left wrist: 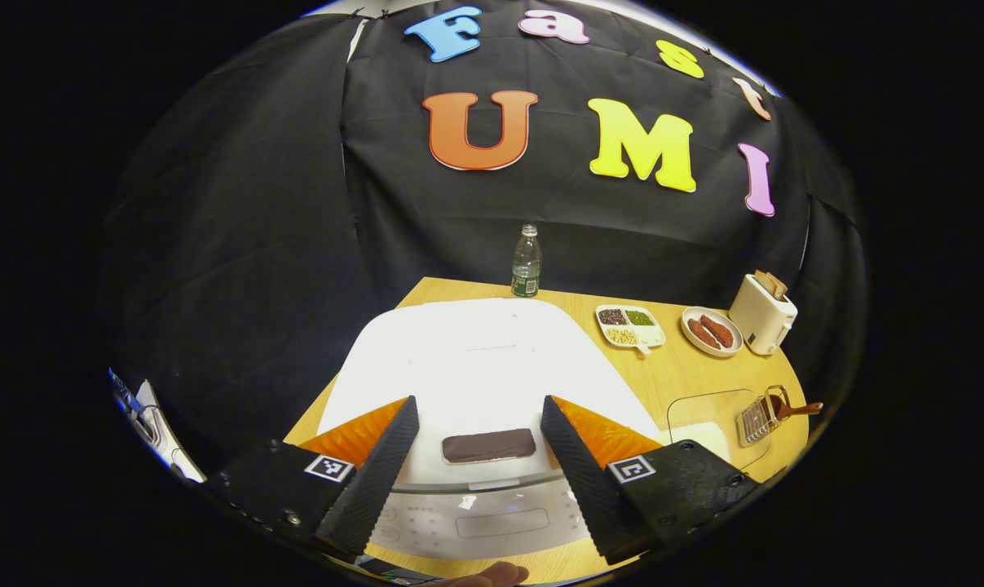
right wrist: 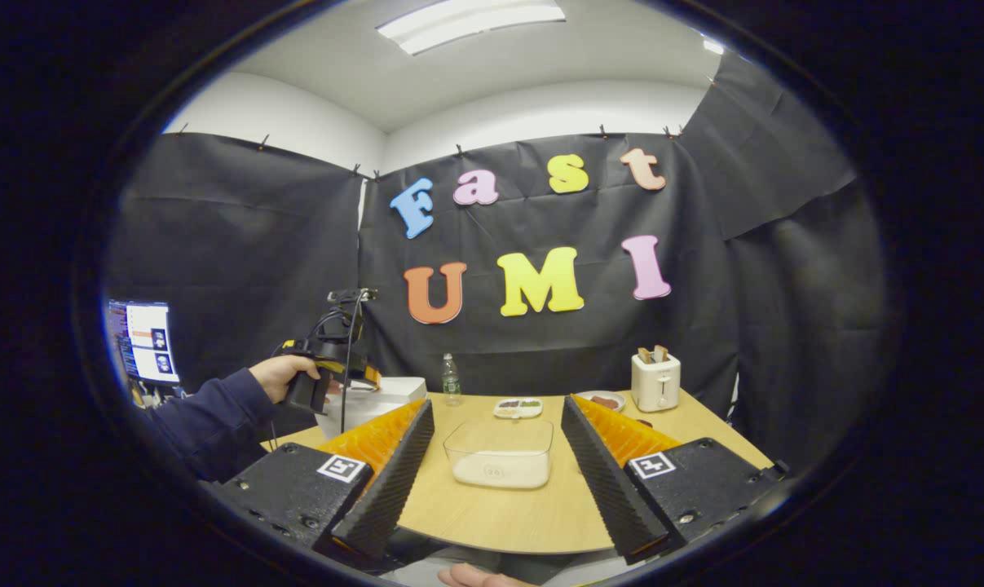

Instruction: Close the left gripper, press the button to open the rice cooker; take a wooden spoon from the chopstick holder with the right hand, scoop a spoonful of rice and pour it into the rice cooker, then put the wooden spoon back into the chopstick holder.

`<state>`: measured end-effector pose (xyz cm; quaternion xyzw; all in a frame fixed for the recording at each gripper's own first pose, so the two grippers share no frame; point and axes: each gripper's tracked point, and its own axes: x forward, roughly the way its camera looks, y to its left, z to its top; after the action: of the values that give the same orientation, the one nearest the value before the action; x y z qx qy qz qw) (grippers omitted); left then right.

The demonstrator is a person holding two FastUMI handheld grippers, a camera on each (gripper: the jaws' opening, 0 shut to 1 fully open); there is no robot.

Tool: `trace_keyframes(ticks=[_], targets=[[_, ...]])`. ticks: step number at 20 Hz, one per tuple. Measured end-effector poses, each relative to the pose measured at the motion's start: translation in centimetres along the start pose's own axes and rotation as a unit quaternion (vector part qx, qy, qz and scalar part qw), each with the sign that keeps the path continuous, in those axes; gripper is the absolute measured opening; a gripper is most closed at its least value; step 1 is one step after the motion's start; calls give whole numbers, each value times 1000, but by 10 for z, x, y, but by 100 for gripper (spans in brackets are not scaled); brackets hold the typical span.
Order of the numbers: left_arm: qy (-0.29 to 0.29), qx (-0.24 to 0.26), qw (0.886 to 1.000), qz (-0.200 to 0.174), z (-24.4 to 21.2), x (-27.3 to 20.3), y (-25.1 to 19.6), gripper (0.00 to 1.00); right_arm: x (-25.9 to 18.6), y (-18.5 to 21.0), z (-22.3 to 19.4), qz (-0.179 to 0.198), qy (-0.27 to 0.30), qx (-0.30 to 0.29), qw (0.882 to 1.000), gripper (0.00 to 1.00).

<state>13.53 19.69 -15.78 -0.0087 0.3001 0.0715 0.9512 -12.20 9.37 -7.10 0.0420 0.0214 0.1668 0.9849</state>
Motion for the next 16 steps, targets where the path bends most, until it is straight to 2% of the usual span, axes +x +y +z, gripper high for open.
trace_keyframes(ticks=[7,16], targets=[[-16,0,1000,7,-12,-1,-2,98,11,8,-16,-1,19,-5,1000,98],[-79,8,997,10,-13,2,-2,99,21,23,-34,-1,46,-3,999,100]])
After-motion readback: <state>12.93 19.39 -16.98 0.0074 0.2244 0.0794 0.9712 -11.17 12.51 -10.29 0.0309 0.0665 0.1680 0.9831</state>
